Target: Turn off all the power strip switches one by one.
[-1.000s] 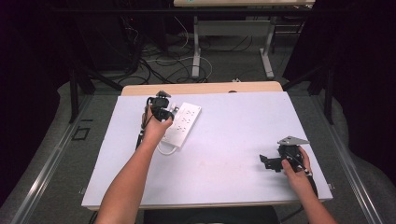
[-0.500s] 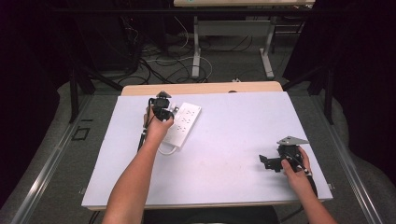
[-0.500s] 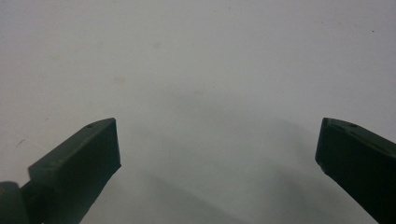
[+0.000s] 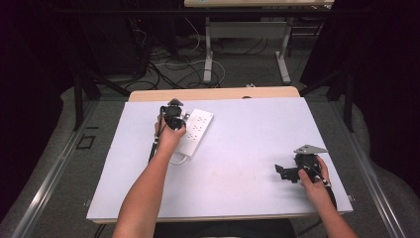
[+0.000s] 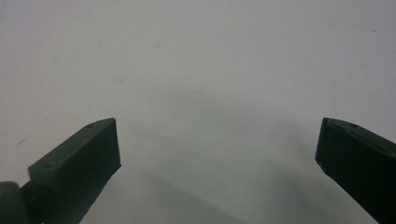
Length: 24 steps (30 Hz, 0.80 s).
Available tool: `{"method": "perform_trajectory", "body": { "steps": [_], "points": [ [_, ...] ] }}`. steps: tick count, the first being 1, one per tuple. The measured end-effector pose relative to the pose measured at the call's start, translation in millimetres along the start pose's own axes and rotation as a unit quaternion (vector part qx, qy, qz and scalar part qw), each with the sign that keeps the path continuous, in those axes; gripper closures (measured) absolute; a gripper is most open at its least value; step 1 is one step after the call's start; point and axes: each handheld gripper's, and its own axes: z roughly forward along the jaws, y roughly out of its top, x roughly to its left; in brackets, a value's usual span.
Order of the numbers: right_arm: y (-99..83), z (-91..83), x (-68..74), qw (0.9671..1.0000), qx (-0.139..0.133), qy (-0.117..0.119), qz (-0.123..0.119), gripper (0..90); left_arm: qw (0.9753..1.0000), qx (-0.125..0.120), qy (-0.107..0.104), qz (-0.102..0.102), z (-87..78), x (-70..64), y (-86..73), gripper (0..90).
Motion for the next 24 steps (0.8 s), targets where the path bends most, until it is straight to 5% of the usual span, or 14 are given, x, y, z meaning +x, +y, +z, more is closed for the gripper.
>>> {"method": "perform_trajectory", "body": {
  "steps": [24],
  "points": [
    [-0.1, 0.2, -0.1, 1.0000, 0.000, 0.000, -0.006, 0.0, 1.0000, 0.009, 0.003, 0.000, 7.3, 0.3, 0.2, 90.0]
  ]
}}
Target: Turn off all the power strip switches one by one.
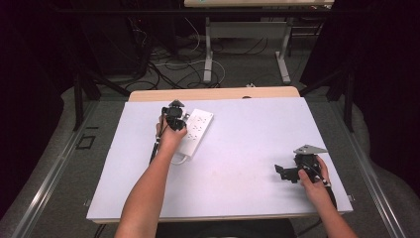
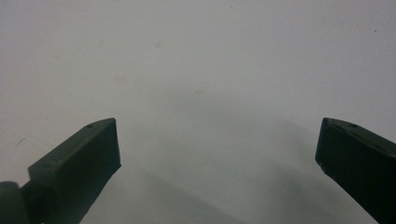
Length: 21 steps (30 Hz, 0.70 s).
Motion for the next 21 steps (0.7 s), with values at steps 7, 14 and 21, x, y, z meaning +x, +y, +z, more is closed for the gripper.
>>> {"method": "perform_trajectory", "body": {
  "steps": [7, 14, 21],
  "points": [
    [0.4, 0.1, 1.6, 1.0000, 0.000, 0.001, 0.001, 0.0, 0.9999, -0.008, 0.010, 0.005, 3.8, -1.6, -0.7, 90.0],
    [-0.2, 0.0, 0.2, 1.0000, 0.000, 0.000, 0.001, 0.0, 1.0000, -0.001, 0.006, 0.001, 3.1, 0.7, 1.4, 90.0],
    [0.2, 0.6, 0.9, 1.0000, 0.001, -0.001, 0.002, 0.0, 0.9997, -0.015, -0.002, -0.019, 1.2, 7.0, 6.7, 90.0]
  ]
}}
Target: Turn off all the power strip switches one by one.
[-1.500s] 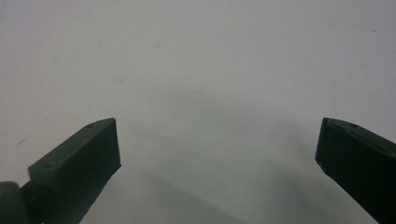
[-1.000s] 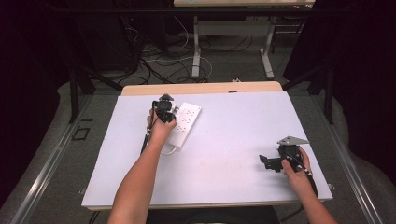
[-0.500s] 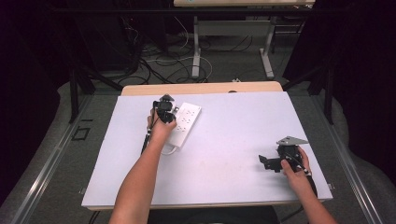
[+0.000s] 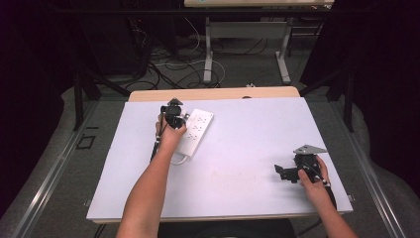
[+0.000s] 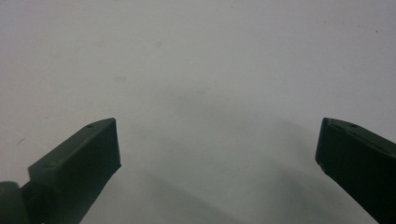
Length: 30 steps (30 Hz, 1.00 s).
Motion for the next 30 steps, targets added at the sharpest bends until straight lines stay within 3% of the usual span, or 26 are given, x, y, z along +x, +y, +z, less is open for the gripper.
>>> {"method": "perform_trajectory", "body": {
  "steps": [1, 5, 12, 30],
  "points": [
    [-0.1, 0.1, 0.0, 1.0000, 0.000, 0.000, 0.000, 0.0, 1.0000, 0.004, 0.001, 0.005, -1.8, 1.8, 1.7, 90.0],
    [-0.3, 0.1, -0.1, 1.0000, 0.000, 0.000, 0.000, 0.0, 0.9999, -0.010, -0.003, -0.007, -5.2, 1.0, 6.4, 90.0],
    [-0.3, -0.6, -0.8, 1.0000, -0.002, -0.001, -0.001, 0.0, 0.9999, -0.014, -0.008, -0.002, -10.2, -3.9, 15.2, 90.0],
    [-0.7, -0.9, -0.9, 1.0000, -0.002, -0.002, 0.003, 0.0, 0.9999, -0.014, -0.004, 0.001, 5.0, -11.2, 22.4, 90.0]
  ]
}}
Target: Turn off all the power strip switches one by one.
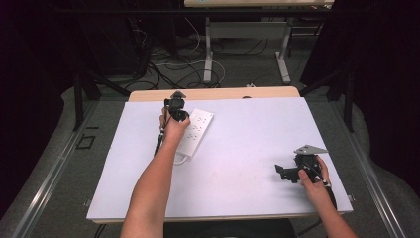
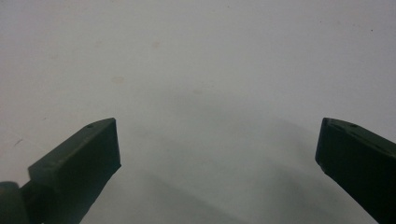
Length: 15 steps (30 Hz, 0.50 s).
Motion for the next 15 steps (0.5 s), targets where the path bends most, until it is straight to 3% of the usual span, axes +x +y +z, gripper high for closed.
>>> {"method": "perform_trajectory", "body": {
  "steps": [15],
  "points": [
    [-0.4, 1.3, -0.3, 1.0000, 0.002, 0.003, 0.001, 0.0, 0.9999, -0.012, 0.003, 0.004, 12.6, -4.2, -2.3, 90.0]
  ]
}}
